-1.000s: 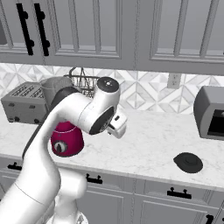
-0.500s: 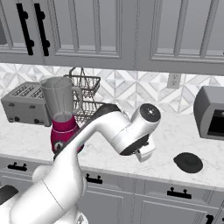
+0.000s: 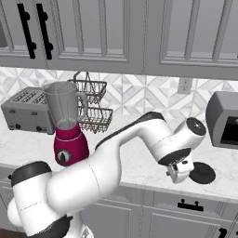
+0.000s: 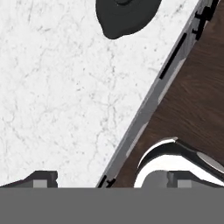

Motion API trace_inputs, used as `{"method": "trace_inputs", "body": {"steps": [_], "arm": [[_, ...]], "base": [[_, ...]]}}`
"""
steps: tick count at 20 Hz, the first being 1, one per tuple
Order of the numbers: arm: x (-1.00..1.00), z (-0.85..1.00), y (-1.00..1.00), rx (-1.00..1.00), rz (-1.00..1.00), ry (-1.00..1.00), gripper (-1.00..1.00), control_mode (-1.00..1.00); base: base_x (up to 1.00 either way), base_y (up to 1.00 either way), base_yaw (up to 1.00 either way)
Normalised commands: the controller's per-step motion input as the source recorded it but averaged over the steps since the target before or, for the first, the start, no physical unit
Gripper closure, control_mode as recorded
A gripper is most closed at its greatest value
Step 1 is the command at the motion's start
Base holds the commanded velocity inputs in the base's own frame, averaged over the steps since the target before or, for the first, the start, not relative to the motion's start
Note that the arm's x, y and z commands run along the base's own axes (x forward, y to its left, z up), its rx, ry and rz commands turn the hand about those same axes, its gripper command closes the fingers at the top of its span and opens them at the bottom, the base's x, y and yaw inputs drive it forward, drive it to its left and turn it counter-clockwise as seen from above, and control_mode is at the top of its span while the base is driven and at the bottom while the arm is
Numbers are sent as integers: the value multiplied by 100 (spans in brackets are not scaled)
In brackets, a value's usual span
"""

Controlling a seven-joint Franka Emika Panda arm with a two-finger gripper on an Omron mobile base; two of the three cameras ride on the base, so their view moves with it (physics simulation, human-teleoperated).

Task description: Close the lid blender by securely placing the lid on top.

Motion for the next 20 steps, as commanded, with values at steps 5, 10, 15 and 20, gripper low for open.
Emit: {"method": "trace_inputs", "body": {"steps": [5, 10, 15, 20], "arm": [[33, -7, -75, 0, -7, 17, -100, -100], [36, -11, -66, 0, -6, 11, -100, -100], [26, -13, -47, 0, -3, 4, -100, -100], [29, -3, -55, 0, 0, 7, -100, -100]], "base": [[0, 0, 0], [0, 0, 0], [0, 0, 0], [0, 0, 0]]}}
